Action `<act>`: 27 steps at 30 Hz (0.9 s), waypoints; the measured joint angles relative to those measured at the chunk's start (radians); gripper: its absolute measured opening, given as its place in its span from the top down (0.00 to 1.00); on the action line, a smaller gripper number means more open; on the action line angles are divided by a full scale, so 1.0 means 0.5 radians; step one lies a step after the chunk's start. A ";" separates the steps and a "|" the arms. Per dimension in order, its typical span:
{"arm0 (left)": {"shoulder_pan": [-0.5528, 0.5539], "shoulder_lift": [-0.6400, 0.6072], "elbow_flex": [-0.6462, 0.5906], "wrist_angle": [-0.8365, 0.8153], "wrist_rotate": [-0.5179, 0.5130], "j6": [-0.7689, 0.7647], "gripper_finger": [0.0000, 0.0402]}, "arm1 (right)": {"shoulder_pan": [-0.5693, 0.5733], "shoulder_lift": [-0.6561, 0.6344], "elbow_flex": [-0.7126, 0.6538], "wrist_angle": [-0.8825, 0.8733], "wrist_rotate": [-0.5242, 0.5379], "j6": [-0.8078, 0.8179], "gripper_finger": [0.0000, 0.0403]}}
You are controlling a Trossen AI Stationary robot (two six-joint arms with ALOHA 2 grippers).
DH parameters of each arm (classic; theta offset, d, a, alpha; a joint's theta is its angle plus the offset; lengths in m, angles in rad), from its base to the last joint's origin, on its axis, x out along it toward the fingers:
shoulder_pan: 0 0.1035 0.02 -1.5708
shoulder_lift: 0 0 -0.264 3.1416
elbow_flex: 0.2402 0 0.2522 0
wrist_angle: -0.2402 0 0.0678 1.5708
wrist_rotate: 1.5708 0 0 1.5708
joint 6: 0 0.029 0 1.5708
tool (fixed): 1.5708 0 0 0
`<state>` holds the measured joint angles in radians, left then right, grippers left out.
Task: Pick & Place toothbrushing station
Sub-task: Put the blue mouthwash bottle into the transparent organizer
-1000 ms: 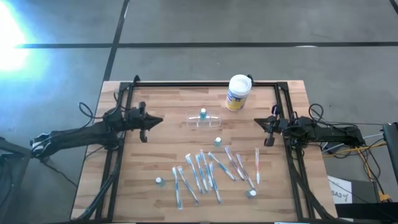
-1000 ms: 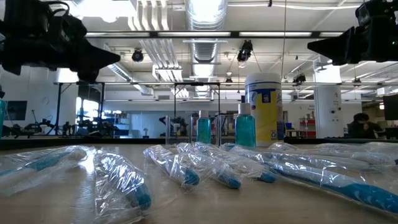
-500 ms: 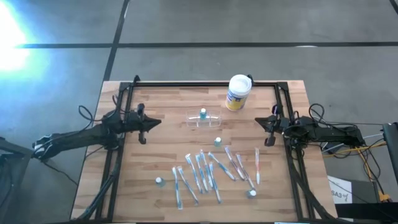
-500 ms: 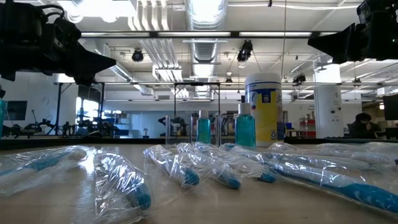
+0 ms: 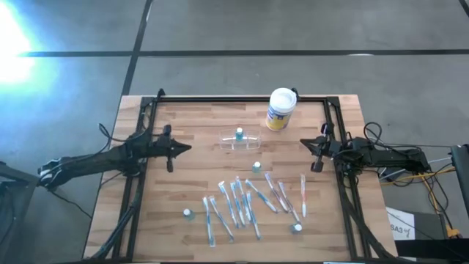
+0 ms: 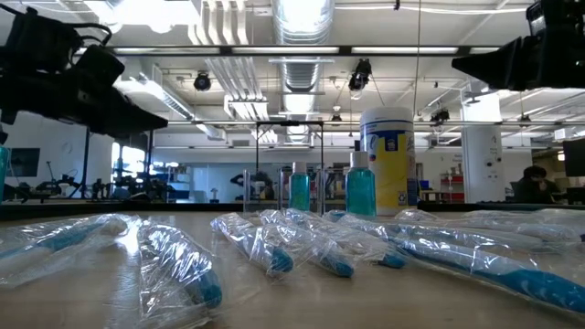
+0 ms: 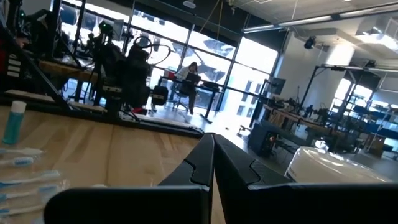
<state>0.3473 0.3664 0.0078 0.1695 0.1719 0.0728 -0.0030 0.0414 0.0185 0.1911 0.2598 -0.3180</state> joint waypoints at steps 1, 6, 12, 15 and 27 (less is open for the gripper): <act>0.000 -0.001 0.000 0.023 -0.005 0.000 0.99 | 0.000 0.011 0.000 0.000 -0.008 -0.006 0.98; 0.000 -0.001 -0.001 0.118 -0.028 -0.050 0.95 | 0.000 0.080 0.000 0.019 -0.013 -0.062 0.98; 0.000 -0.001 -0.002 0.284 -0.028 -0.183 0.97 | 0.000 0.132 -0.001 0.167 0.005 -0.011 0.98; 0.000 -0.001 -0.002 0.363 -0.028 -0.203 0.99 | 0.000 0.133 -0.001 0.148 0.004 0.099 0.98; 0.000 -0.001 -0.003 0.379 -0.027 -0.344 0.93 | 0.000 0.275 0.149 0.147 -0.049 0.574 0.98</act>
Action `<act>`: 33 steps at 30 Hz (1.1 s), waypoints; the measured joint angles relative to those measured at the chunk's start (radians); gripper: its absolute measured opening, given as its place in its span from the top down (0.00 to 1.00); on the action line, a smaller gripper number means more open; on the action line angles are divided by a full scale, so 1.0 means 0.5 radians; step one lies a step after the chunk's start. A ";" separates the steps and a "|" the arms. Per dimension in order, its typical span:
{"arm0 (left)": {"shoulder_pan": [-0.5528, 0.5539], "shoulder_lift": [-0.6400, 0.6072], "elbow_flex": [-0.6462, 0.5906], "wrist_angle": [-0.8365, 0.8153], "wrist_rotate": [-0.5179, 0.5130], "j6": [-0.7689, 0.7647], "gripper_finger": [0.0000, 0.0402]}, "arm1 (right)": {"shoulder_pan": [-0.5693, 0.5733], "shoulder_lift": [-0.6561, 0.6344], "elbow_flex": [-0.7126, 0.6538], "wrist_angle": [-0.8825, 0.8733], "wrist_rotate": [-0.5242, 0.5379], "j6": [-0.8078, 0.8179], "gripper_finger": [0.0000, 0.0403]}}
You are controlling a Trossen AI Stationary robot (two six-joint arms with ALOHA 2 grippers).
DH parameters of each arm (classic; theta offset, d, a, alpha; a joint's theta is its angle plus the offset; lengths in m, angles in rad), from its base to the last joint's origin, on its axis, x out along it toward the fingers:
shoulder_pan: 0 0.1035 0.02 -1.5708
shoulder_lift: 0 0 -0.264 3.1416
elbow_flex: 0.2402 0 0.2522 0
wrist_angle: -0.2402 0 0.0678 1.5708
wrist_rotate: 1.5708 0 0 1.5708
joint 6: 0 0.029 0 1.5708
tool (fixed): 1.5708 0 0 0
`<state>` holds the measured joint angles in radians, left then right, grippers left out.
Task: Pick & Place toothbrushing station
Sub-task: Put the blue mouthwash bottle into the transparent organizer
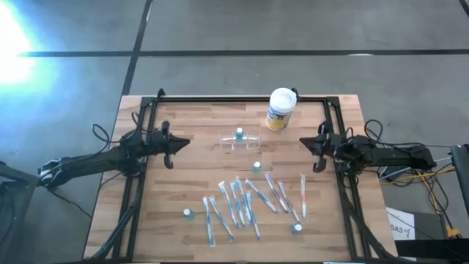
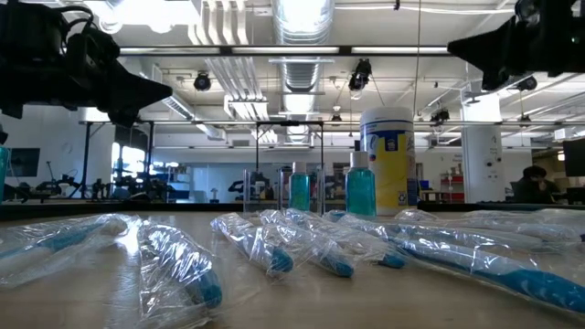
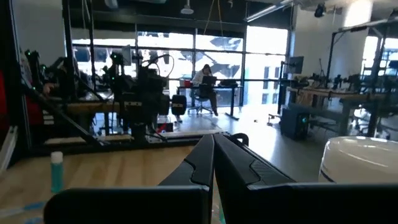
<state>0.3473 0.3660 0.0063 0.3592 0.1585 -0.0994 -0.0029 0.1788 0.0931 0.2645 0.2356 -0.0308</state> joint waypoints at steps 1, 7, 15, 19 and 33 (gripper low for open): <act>0.000 0.000 -0.001 0.000 0.000 -0.008 0.93 | 0.000 0.057 0.044 -0.007 0.000 0.005 0.98; 0.000 0.000 -0.001 -0.007 0.011 -0.049 0.95 | 0.000 0.542 0.495 -0.317 -0.001 0.055 0.98; 0.000 0.001 -0.001 -0.050 0.016 -0.157 0.97 | 0.000 1.436 1.465 -1.414 -0.002 0.268 0.98; 0.000 0.001 -0.001 -0.051 0.016 -0.219 0.96 | 0.000 1.855 1.938 -2.043 -0.002 0.356 0.98; 0.000 0.001 -0.001 -0.059 0.017 -0.254 0.94 | 0.020 2.729 2.876 -2.622 -0.439 0.168 0.72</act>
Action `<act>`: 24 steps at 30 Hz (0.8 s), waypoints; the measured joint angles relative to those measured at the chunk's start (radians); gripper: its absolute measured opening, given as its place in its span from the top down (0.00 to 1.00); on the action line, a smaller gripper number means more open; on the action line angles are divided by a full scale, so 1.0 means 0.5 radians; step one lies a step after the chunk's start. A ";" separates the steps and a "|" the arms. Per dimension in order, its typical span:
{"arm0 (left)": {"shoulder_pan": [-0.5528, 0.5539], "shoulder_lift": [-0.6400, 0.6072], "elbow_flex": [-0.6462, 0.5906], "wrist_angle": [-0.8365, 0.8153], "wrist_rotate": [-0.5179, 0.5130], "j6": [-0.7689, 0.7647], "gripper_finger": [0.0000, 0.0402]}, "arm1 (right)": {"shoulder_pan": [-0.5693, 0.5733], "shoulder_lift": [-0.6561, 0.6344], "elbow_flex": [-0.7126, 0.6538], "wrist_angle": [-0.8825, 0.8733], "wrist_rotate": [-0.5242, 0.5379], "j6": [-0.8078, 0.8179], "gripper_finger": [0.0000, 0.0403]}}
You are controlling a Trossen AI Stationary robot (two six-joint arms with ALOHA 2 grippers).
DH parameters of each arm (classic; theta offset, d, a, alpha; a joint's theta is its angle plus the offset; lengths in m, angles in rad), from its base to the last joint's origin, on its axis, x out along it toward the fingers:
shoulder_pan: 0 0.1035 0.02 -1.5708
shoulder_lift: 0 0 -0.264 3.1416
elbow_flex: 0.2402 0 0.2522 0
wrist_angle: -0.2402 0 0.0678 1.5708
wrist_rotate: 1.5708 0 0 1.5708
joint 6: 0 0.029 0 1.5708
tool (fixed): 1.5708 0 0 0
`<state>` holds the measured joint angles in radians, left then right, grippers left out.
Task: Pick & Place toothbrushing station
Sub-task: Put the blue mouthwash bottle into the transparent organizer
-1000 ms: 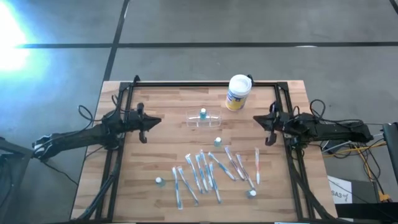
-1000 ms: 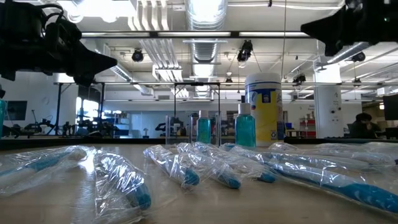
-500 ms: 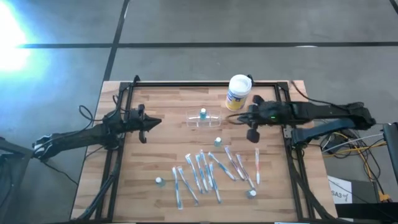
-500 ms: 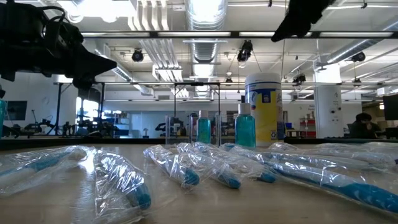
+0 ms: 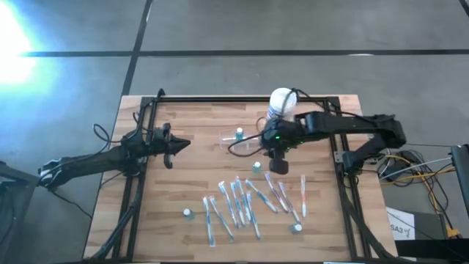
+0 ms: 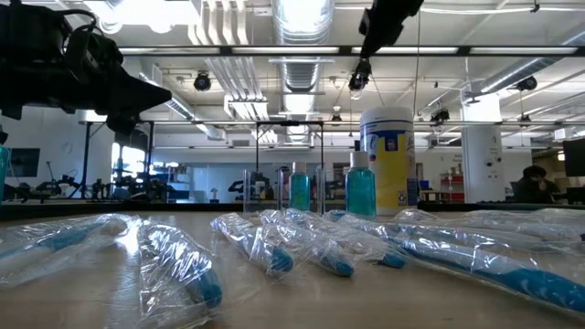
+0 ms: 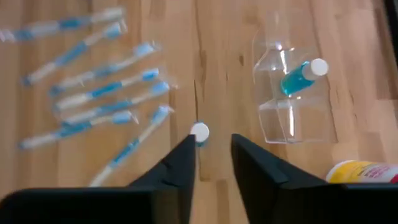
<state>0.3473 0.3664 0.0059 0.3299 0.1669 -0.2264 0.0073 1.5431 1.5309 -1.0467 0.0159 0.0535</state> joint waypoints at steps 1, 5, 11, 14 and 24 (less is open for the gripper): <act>0.000 0.000 0.000 -0.005 0.000 0.000 0.94 | 0.003 0.051 0.027 -0.032 -0.001 -0.040 0.69; 0.000 -0.001 0.000 -0.061 0.008 0.001 0.94 | 0.003 0.216 0.092 -0.054 -0.001 -0.107 0.58; 0.000 0.000 0.000 -0.135 0.037 0.010 0.93 | 0.002 0.428 0.102 -0.058 0.004 -0.050 0.51; -0.001 0.000 0.004 -0.145 0.039 0.012 0.93 | 0.002 0.508 0.102 -0.060 0.012 0.116 0.50; 0.000 0.000 0.010 -0.172 0.053 0.021 0.92 | -0.002 0.643 0.100 -0.097 0.004 0.150 0.50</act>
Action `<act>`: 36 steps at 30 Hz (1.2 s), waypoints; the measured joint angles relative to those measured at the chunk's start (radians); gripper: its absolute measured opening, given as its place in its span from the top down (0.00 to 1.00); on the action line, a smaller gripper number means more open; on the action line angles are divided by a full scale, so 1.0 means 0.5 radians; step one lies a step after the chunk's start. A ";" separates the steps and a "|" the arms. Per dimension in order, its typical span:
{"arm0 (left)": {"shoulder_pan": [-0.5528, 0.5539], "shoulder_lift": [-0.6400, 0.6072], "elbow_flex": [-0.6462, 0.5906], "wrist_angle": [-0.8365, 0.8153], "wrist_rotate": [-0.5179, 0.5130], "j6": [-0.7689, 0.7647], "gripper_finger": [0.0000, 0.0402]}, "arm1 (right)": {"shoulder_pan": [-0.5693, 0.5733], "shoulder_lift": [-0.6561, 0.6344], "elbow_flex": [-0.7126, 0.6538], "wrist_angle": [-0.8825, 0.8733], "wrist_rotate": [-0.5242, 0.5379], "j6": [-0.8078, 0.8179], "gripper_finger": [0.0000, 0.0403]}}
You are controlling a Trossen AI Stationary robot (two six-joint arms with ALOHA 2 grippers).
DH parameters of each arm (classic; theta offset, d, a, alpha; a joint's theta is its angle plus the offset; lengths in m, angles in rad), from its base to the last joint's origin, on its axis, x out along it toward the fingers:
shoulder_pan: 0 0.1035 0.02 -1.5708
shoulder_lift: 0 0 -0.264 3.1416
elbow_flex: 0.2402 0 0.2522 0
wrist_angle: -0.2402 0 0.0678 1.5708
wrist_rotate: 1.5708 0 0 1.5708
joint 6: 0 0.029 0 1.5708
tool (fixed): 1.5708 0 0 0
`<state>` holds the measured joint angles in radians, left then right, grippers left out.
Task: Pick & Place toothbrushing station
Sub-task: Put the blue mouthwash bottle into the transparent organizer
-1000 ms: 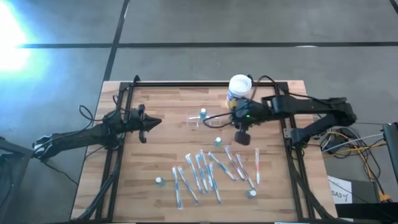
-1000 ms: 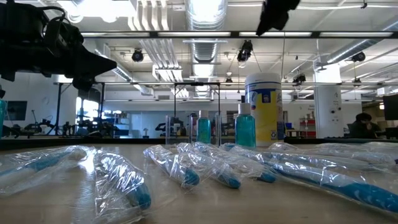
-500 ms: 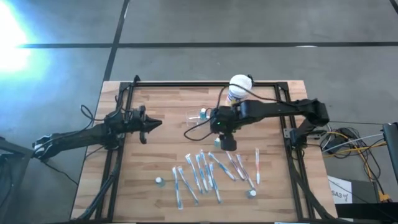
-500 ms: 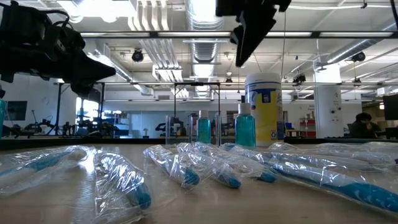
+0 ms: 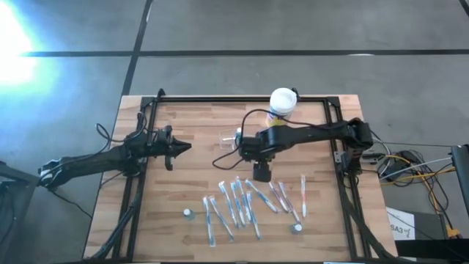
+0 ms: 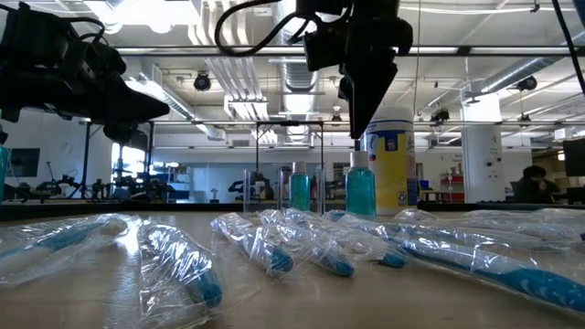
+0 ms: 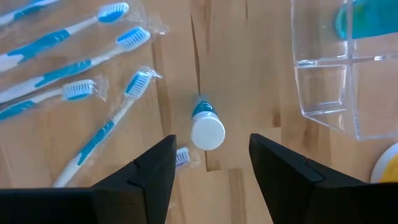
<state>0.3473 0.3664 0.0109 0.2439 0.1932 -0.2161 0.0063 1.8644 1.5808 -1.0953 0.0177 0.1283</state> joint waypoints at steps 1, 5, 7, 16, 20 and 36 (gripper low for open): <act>0.000 0.000 -0.001 0.000 0.000 0.001 0.92 | 0.000 0.003 -0.006 0.003 0.001 -0.001 0.50; 0.000 0.000 -0.001 0.000 0.000 0.008 0.92 | -0.001 0.006 -0.037 0.026 0.014 0.000 0.50; 0.000 0.000 -0.001 0.000 0.000 0.010 0.92 | 0.000 0.006 -0.055 0.043 0.015 0.002 0.50; 0.000 0.000 -0.001 0.000 0.000 0.014 0.92 | -0.002 0.007 -0.162 0.181 0.016 0.000 0.50; 0.000 0.000 -0.001 0.000 0.000 0.014 0.92 | -0.002 0.007 -0.188 0.263 0.016 0.002 0.50; 0.000 0.000 0.000 0.000 0.000 0.014 0.92 | 0.000 0.007 -0.277 0.341 0.010 0.001 0.51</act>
<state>0.3473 0.3664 0.0109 0.2440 0.1932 -0.2089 0.0063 1.8677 1.4425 -0.9247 0.0226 0.1287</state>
